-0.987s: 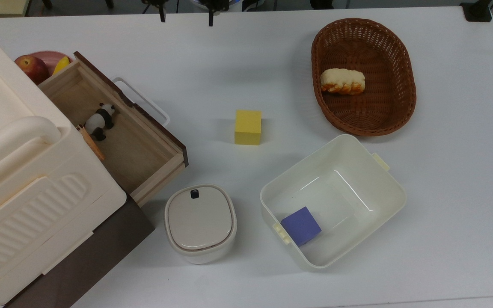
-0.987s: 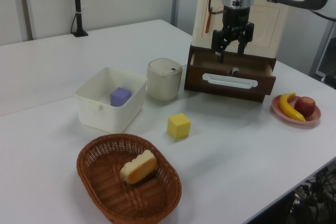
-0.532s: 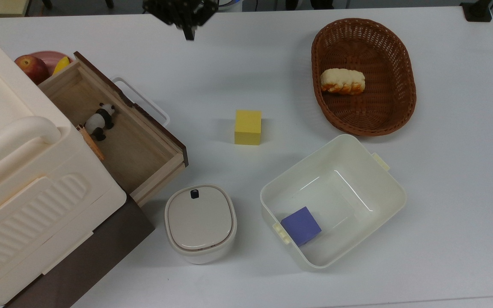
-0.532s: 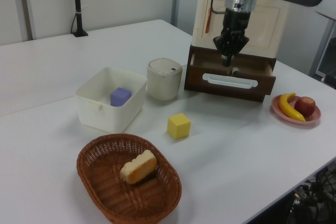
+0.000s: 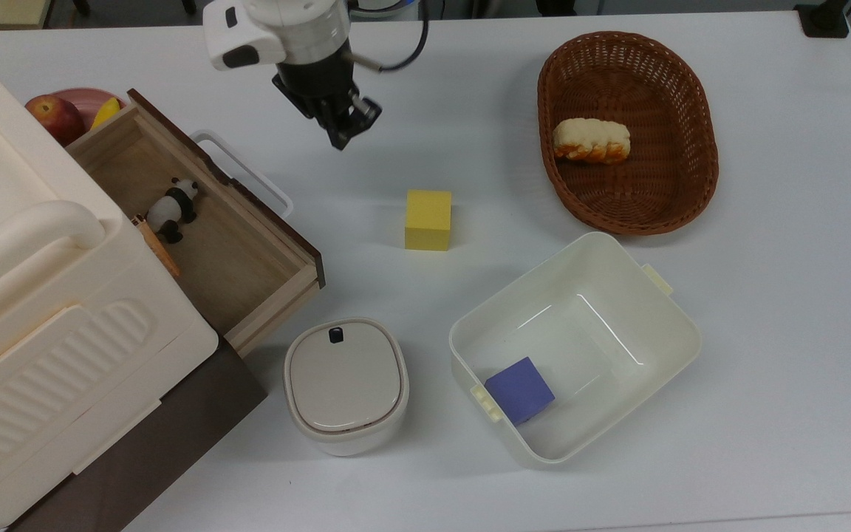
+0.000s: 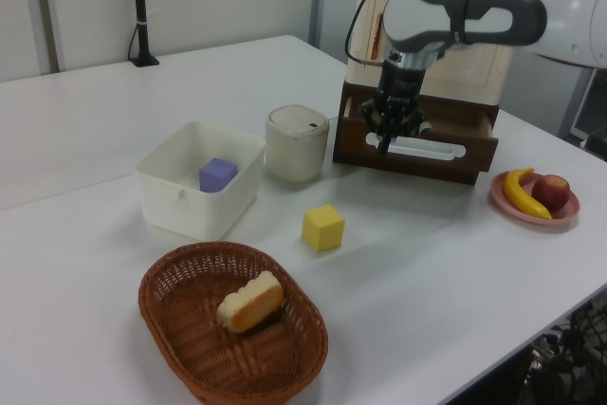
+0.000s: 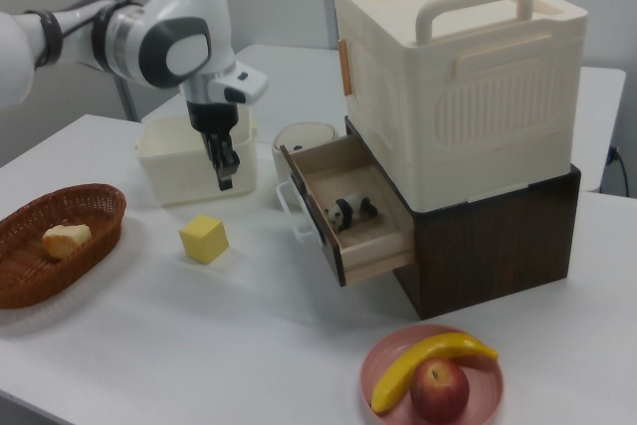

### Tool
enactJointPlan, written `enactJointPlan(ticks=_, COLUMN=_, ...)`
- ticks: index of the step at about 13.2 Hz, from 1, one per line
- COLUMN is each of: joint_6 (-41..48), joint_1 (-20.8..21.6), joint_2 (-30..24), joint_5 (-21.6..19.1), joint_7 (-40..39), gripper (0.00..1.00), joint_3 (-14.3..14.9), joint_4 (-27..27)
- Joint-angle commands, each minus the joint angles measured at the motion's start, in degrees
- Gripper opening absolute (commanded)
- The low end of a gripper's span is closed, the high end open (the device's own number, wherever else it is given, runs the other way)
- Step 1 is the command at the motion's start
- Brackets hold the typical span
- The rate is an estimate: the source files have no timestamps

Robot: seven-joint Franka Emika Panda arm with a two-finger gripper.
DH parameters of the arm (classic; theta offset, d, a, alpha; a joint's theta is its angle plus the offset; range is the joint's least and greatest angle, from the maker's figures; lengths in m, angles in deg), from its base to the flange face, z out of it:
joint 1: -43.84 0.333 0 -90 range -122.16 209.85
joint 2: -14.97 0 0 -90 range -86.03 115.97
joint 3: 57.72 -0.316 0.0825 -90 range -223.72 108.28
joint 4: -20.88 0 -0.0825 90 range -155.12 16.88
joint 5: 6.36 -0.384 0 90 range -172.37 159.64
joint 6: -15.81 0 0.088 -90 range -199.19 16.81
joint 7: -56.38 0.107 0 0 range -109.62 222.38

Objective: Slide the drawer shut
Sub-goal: 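Lower the gripper to the front face of the open wooden drawer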

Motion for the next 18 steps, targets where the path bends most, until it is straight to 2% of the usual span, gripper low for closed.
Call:
enactJointPlan(ticks=1, joint_6=-5.19, joint_1=0.20, joint_2=-1.38, joint_5=-1.35, joint_7=10.61, gripper=0.00, joint_3=1.57, joint_4=-3.53)
enactJointPlan(ticks=5, joint_6=-7.73, joint_1=0.11, joint_2=0.81, joint_5=-0.74, joint_7=10.18, gripper=0.00, joint_3=1.74, joint_4=-3.27)
enactJointPlan(ticks=7, joint_6=-8.09, joint_1=-0.06, joint_2=3.79, joint_5=0.31, joint_7=10.00, gripper=0.00, joint_3=2.09, joint_4=-1.96)
enactJointPlan(ticks=12, joint_6=-12.22, joint_1=-0.68, joint_2=6.00, joint_5=1.19, joint_7=6.40, gripper=0.00, joint_3=4.99, joint_4=-0.11)
enactJointPlan(ticks=18, joint_6=-12.92, joint_1=-1.73, joint_2=8.19, joint_5=1.02, joint_7=5.17, gripper=0.00, joint_3=6.49, joint_4=2.88)
